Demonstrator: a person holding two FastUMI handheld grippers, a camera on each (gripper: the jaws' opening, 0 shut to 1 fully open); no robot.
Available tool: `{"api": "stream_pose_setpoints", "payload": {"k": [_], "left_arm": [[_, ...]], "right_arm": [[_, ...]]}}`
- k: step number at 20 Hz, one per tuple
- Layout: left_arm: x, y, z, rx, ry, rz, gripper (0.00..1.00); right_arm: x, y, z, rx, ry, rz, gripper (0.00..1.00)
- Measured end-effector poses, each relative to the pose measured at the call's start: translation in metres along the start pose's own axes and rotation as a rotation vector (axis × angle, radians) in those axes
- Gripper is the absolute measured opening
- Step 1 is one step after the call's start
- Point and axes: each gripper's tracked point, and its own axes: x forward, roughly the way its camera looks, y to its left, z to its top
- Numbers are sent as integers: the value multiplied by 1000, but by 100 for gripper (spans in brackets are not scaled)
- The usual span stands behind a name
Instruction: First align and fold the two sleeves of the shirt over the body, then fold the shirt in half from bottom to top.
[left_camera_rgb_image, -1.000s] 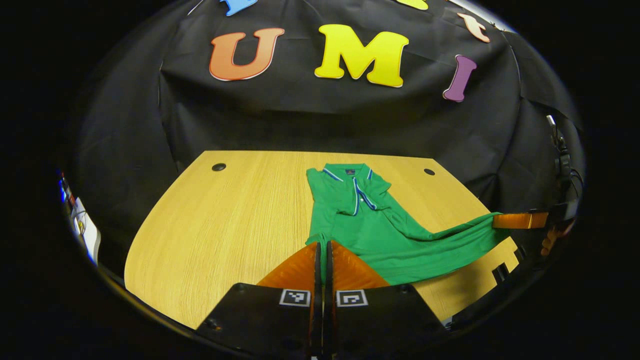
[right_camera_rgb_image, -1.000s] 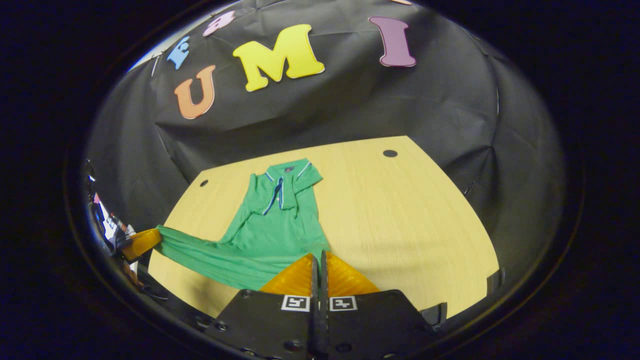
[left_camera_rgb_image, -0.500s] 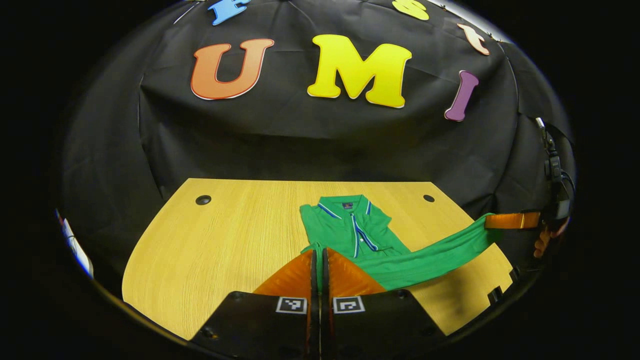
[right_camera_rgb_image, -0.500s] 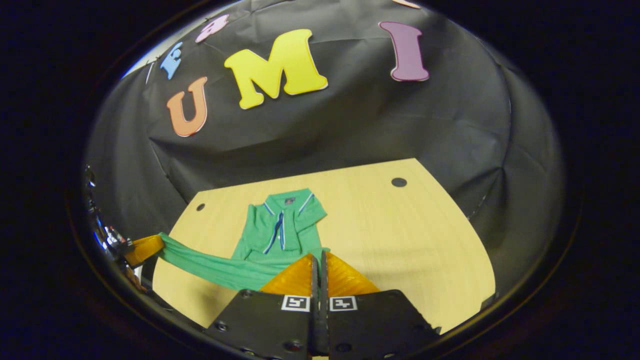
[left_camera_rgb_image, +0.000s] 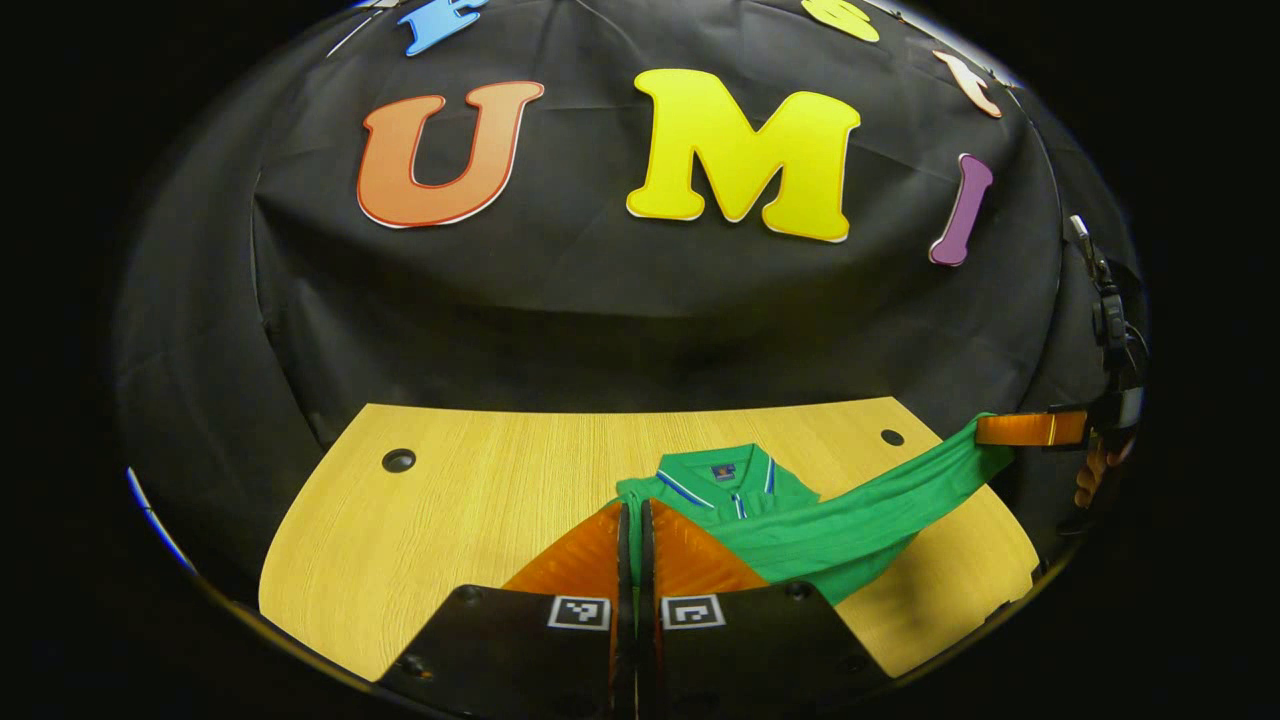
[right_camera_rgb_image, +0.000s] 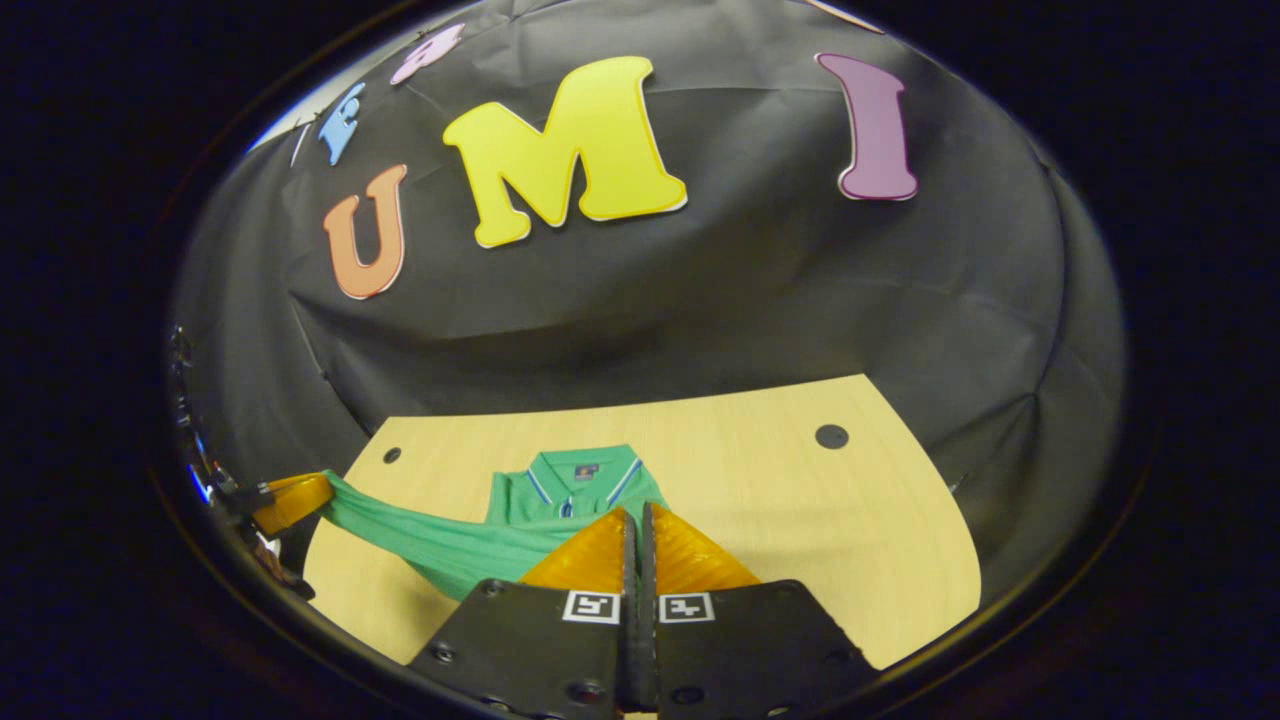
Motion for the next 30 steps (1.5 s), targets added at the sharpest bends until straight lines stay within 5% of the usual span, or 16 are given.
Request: {"api": "stream_pose_setpoints", "payload": {"k": [9,19,22,24,25,26,28,30], "left_arm": [[98,8,2,26,-11,-29,6],[166,16,-25,-94,-81,4,8],[181,18,-42,-104,-55,9,16],[182,20,-55,-114,-9,6,29],[177,24,-70,-117,6,24,65],[172,30,-61,-116,6,39,100],[163,35,-52,-117,-11,55,100],[148,39,-39,-108,-33,73,100]], "right_arm": [[103,9,47,-53,-42,-28,0],[185,4,8,-82,-30,-43,0],[201,-1,-21,-98,-3,-56,2],[194,-8,-39,-111,17,-79,19],[189,-9,-45,-111,15,-85,28],[181,-11,-45,-115,1,-96,51],[164,-17,-44,-142,-31,-134,97],[142,-14,-34,-147,-66,-152,96]]}}
